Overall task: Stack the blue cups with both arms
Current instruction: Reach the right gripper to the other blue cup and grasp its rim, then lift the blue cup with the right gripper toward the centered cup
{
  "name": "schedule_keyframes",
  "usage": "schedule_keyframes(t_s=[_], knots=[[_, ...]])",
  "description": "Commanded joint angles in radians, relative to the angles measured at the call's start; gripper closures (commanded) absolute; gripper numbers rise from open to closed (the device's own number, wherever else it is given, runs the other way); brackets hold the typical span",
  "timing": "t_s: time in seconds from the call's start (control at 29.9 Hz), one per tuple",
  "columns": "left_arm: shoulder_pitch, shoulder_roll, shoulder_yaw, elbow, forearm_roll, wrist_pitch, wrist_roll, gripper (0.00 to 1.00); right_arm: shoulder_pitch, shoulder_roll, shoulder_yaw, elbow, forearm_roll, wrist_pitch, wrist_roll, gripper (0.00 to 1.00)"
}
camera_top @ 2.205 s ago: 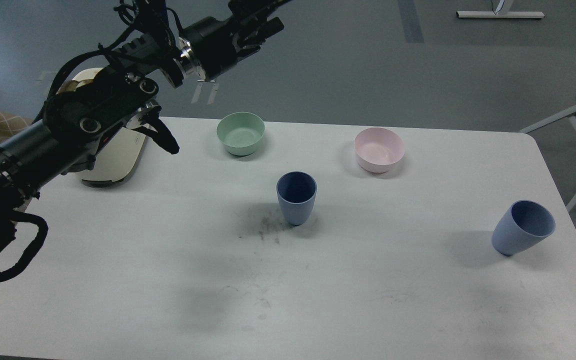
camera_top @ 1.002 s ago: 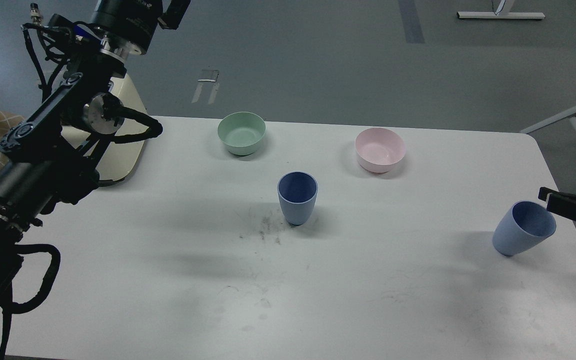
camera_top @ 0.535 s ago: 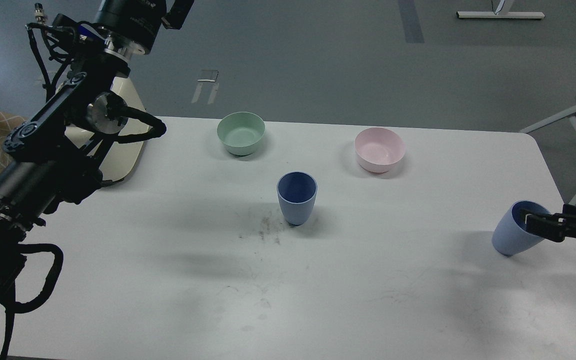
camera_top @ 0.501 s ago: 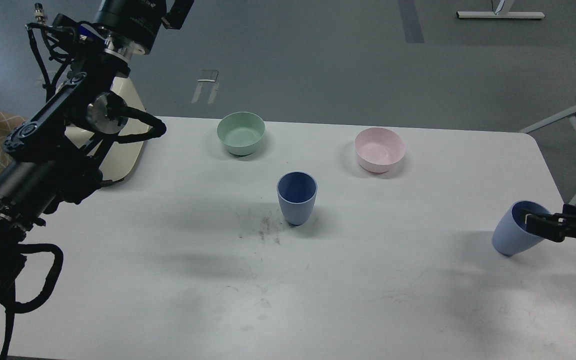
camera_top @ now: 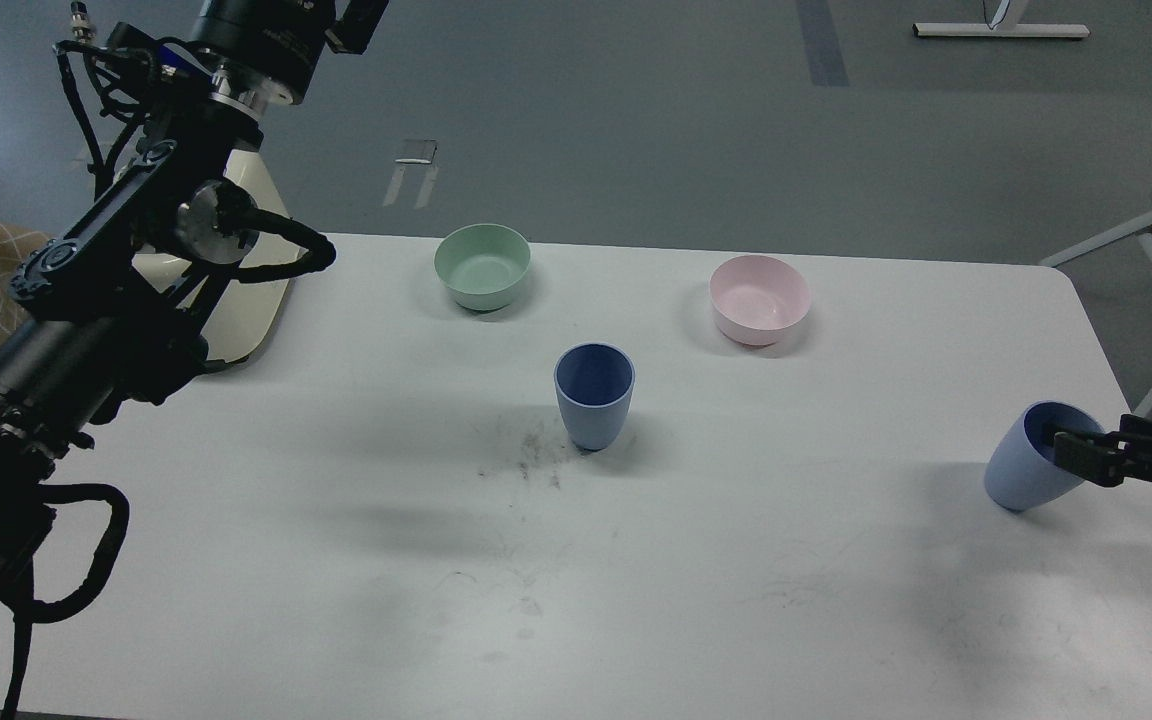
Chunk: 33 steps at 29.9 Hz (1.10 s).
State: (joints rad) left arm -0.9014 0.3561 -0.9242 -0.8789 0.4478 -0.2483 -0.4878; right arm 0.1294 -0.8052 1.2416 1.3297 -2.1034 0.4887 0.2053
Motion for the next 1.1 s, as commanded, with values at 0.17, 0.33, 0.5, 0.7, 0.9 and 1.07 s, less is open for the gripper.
schedule_keyframes(t_s=[0.17,0.33,0.5,0.7,0.9,1.07], knots=[[0.003,0.001,-0.002,0.000,0.000,-0.002,0.000,0.02,0.012,0.021,0.001,0.002,0.002,0.000,0.000,0.61],[0.006,0.001,-0.002,0.000,-0.001,-0.002,-0.001,0.02,0.016,0.018,0.002,0.002,0.000,0.000,0.002,1.00],[0.009,0.001,-0.004,0.000,-0.001,-0.003,-0.001,0.02,0.022,0.009,0.002,0.008,0.008,0.000,0.009,1.00],[0.010,0.003,-0.004,0.000,-0.001,-0.005,-0.001,0.02,0.042,0.009,0.045,0.019,0.011,0.000,0.037,1.00],[0.009,0.001,-0.002,-0.002,-0.001,-0.005,-0.001,0.02,0.097,0.011,0.134,0.095,0.078,0.000,0.048,0.98],[0.007,0.000,-0.002,-0.003,-0.001,-0.006,-0.001,0.02,0.223,0.023,0.134,0.123,0.135,0.000,0.045,0.96]])
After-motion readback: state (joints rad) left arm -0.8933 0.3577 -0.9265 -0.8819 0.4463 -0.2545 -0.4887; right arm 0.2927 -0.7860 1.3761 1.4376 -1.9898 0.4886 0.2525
